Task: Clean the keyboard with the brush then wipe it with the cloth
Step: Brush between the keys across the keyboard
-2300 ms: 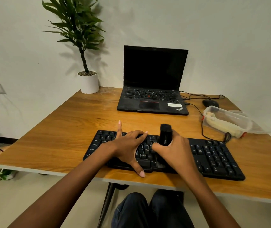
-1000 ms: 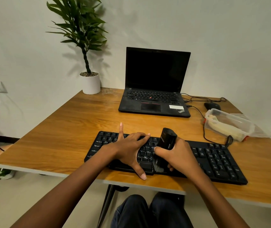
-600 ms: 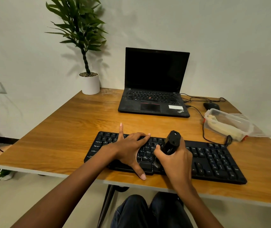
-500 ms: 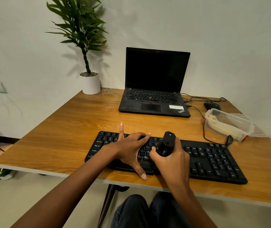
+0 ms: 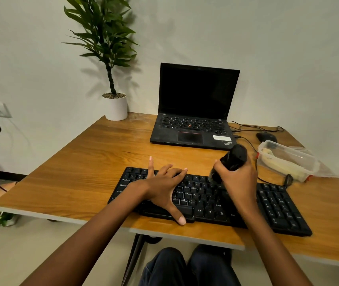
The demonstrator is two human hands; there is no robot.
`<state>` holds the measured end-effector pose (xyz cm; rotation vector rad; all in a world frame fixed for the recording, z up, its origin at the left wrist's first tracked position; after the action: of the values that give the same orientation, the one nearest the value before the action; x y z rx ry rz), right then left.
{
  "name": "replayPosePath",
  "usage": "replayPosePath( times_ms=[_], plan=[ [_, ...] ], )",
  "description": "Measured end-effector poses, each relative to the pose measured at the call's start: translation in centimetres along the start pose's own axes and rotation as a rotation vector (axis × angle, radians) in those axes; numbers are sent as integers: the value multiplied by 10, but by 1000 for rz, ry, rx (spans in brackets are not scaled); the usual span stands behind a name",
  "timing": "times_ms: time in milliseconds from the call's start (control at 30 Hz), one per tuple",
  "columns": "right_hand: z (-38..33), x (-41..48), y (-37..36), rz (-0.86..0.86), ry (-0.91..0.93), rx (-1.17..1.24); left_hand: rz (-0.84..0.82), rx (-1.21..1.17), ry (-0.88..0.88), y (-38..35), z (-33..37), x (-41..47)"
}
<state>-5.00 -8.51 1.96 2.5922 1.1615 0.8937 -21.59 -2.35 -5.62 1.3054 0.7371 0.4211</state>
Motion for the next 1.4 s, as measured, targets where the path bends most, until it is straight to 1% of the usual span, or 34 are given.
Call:
replayPosePath(
  times_ms=[67,133,200,400,567,600,700,733,833,933,967,1067,1100,1200,1333,1400],
  plan=[
    [-5,15,-2,13,-7,70,-28,-4,26,1,-7,-1],
    [-9,22,-14,-32,6,68,-67,12,44,0,-13,-1],
    [-6,27,-28,-84,10,32,-86,8,45,-2,-15,-2],
    [12,15,-64,-236,13,-74,-48,26,44,0,-14,1],
    [20,20,-67,-355,-135,-120,-53,25,47,0,-13,0],
    [17,25,-65,-339,-131,-116,-58,26,47,0,-12,-1],
    [6,25,-60,-209,-48,-96,-60,25,49,0,-13,0],
    [5,18,-62,-201,-27,-97,-62,23,50,0,-14,0],
    [10,1,-70,-267,-19,-138,-58,24,53,0,-15,0],
    [14,13,-73,-383,-112,-247,-52,20,52,0,-14,-1],
    [13,21,-72,-379,-121,-246,-53,20,52,0,-14,-2],
    [6,36,-64,-241,-67,-155,-53,16,55,1,-14,-2],
    [4,33,-65,-236,-45,-127,-54,14,56,2,-13,-3],
    [9,11,-73,-310,-6,-139,-57,13,54,2,-12,-3],
    [18,21,-75,-402,-120,-169,-57,16,60,1,-13,-3],
    [15,35,-69,-340,-123,-111,-60,19,62,2,-13,-3]
  ],
)
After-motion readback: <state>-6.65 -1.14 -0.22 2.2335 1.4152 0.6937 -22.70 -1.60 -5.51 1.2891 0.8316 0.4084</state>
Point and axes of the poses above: each hand's wrist, its own x-axis towards the middle knuckle, its own y-axis out of the back of the hand, z = x × y, the point moved 9 cm from there along x, towards the middle knuckle, and after that the axes turned 1 degree about x, right-handed, at the moved point
